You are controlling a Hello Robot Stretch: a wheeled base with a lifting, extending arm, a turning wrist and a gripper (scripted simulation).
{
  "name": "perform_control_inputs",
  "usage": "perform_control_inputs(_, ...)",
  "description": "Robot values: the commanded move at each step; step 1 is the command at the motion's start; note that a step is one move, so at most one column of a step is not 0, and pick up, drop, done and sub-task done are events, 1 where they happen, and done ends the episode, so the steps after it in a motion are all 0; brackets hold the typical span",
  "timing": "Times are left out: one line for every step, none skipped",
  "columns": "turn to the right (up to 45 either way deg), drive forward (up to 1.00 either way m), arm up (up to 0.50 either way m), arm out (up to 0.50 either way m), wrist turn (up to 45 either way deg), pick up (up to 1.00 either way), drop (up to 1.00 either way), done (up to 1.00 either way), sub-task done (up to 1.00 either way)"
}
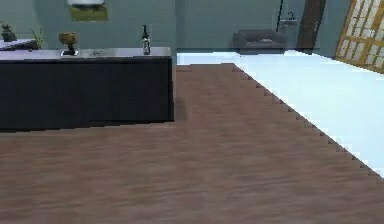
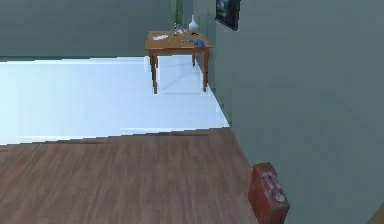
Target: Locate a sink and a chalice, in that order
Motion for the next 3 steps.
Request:
perform_control_inputs(3.0,0.00,0.00,0.00,0.0,0.00,0.00,0.00,0.00)
perform_control_inputs(0.0,0.05,0.00,0.00,0.0,0.00,0.00,0.00,0.00)
perform_control_inputs(-18.0,0.00,0.00,0.00,0.0,0.00,0.00,0.00,0.00)
